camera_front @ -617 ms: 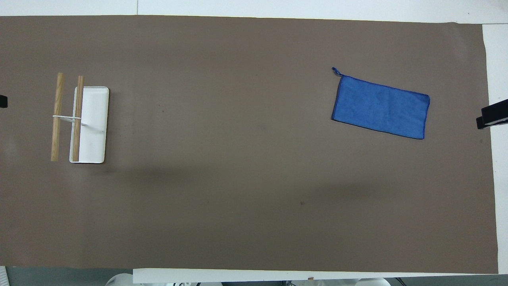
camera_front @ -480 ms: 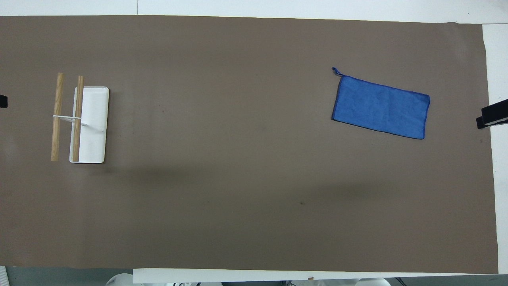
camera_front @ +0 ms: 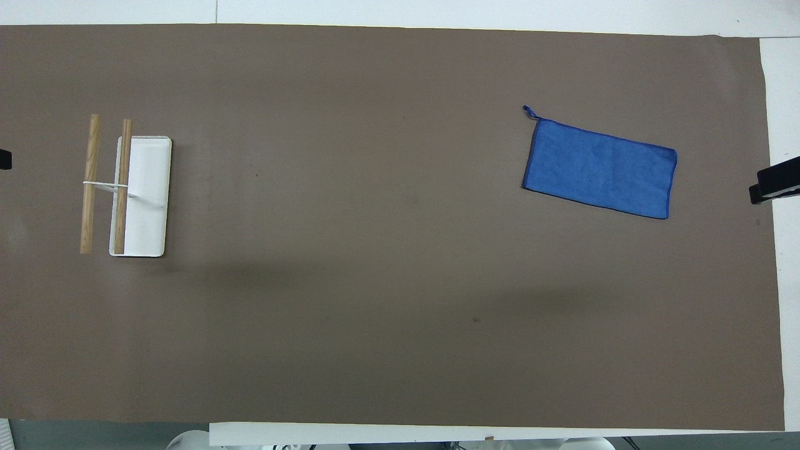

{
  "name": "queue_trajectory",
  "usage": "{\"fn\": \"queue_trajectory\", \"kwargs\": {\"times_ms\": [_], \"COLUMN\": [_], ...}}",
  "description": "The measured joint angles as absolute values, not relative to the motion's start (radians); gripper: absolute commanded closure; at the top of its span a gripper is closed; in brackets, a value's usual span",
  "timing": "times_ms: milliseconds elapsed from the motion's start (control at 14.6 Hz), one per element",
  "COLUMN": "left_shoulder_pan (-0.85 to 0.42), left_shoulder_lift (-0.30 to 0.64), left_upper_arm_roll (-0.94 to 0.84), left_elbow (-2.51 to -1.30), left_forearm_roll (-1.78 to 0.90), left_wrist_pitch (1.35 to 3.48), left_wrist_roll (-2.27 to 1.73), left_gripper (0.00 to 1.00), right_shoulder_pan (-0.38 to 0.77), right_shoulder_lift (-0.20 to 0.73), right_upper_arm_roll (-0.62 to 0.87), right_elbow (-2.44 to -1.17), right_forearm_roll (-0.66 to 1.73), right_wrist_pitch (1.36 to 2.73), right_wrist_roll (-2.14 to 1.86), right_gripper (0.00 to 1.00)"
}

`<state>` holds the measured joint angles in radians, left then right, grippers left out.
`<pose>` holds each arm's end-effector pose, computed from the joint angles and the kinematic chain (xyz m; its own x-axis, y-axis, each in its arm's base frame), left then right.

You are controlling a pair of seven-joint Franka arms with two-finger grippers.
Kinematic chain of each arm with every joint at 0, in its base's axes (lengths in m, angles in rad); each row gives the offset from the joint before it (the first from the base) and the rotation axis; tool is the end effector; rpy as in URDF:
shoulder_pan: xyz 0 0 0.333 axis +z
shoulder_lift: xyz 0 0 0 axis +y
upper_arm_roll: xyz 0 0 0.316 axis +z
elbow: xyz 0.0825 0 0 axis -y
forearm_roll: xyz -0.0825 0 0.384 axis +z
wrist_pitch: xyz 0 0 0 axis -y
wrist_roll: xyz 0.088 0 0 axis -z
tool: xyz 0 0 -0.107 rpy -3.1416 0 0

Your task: Right arm passes towel to left arm to hang

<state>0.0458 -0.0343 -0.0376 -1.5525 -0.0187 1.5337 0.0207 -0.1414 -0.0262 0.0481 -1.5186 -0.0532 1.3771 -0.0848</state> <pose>0.5404 0.0020 0.6486 0.9998 -0.0132 0.0158 -0.0135 -0.9998 0.0171 0.5228 -0.0550 0.6471 0.9927 -0.0184 -0.1190 -0.0132 -0.9989 0.0444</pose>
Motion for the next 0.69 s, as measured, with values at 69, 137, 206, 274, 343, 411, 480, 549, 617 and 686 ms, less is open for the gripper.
{"fn": "queue_trajectory", "kwargs": {"times_ms": [69, 137, 206, 274, 343, 411, 480, 549, 617, 686], "left_shoulder_pan": [0.046, 0.046, 0.046, 0.046, 0.046, 0.046, 0.046, 0.046, 0.046, 0.046], "left_shoulder_lift": [-0.034, -0.034, -0.034, -0.034, -0.034, -0.034, -0.034, -0.034, -0.034, -0.034], "left_upper_arm_roll": [-0.038, -0.038, -0.038, -0.038, -0.038, -0.038, -0.038, -0.038, -0.038, -0.038], "left_elbow": [-1.553, -1.553, -1.553, -1.553, -1.553, -1.553, -1.553, -1.553, -1.553, -1.553], "left_forearm_roll": [-0.019, -0.019, -0.019, -0.019, -0.019, -0.019, -0.019, -0.019, -0.019, -0.019], "left_wrist_pitch": [1.534, 1.534, 1.534, 1.534, 1.534, 1.534, 1.534, 1.534, 1.534, 1.534], "left_wrist_roll": [0.021, 0.021, 0.021, 0.021, 0.021, 0.021, 0.021, 0.021, 0.021, 0.021], "left_gripper": [0.0, 0.0, 0.0, 0.0, 0.0, 0.0, 0.0, 0.0, 0.0, 0.0], "right_shoulder_pan": [-0.141, -0.139, -0.135, -0.132, -0.129, -0.127, -0.124, -0.123, -0.121, -0.113], "right_shoulder_lift": [-0.026, -0.026, -0.027, -0.028, -0.032, -0.034, -0.033, -0.025, -0.007, 0.025], "right_upper_arm_roll": [0.048, 0.049, 0.05, 0.052, 0.053, 0.053, 0.053, 0.054, 0.054, 0.054], "right_elbow": [-1.519, -1.519, -1.522, -1.536, -1.568, -1.613, -1.665, -1.719, -1.762, -1.793], "right_forearm_roll": [-0.053, -0.053, -0.052, -0.052, -0.052, -0.051, -0.041, -0.012, 0.017, 0.036], "right_wrist_pitch": [1.364, 1.356, 1.366, 1.413, 1.486, 1.56, 1.632, 1.71, 1.777, 1.836], "right_wrist_roll": [-0.086, -0.088, -0.09, -0.09, -0.09, -0.09, -0.088, -0.082, -0.065, -0.034], "right_gripper": [0.0, 0.0, 0.0, 0.0, 0.0, 0.0, 0.0, 0.0, 0.0, 0.0]}}
